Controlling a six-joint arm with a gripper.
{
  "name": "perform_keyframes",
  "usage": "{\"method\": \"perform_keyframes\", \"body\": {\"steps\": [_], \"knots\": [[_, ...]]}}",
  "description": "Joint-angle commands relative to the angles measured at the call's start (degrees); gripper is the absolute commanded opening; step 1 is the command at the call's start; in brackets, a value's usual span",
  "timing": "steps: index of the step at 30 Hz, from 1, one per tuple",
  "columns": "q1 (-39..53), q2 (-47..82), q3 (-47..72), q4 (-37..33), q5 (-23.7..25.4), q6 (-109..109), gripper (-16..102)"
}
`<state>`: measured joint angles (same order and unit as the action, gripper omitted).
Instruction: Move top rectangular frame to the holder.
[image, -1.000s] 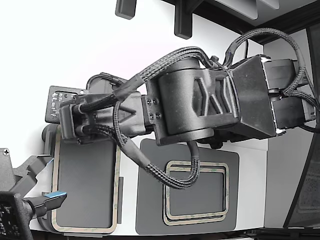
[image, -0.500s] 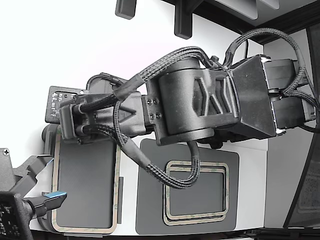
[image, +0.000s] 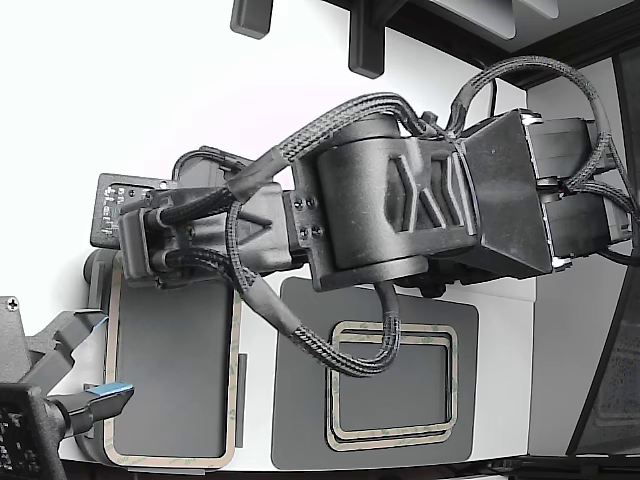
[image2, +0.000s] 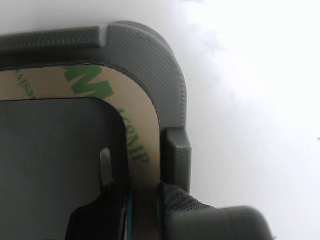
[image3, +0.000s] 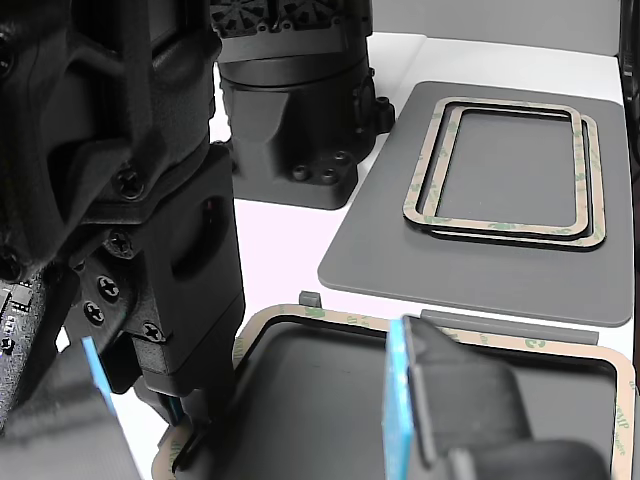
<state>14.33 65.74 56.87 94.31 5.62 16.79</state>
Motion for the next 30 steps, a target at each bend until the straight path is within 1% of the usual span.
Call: {"method": "perform_keyframes", "body": {"steps": [1,9,10,12,15,18,19,20,21,22,23,30], "knots": [[-0.7,1.23,-0.97,0.53,0.09,0.0,-11],[-0.7,1.23,-1.05,0.53,0.35,-0.09,-11],[-0.7,1.23,-1.05,0.53,0.35,-0.18,-10],[-0.62,1.32,-1.05,0.53,0.26,-0.26,-5],[-0.62,1.32,-1.23,0.53,-0.35,-1.05,13],[-0.53,1.41,-1.58,0.53,-1.05,-1.93,40],[-0.53,1.41,-1.67,0.53,-1.41,-2.2,53],[-0.53,1.41,-1.76,0.53,-1.58,-2.55,70],[-0.53,1.58,-1.76,0.53,-1.58,-2.81,80],[-0.44,1.85,-1.41,0.53,-1.58,-2.81,93],[-0.44,2.11,-1.14,0.53,-1.49,-2.72,100],[-0.7,2.99,-1.05,0.53,-0.79,-2.72,100]]}}
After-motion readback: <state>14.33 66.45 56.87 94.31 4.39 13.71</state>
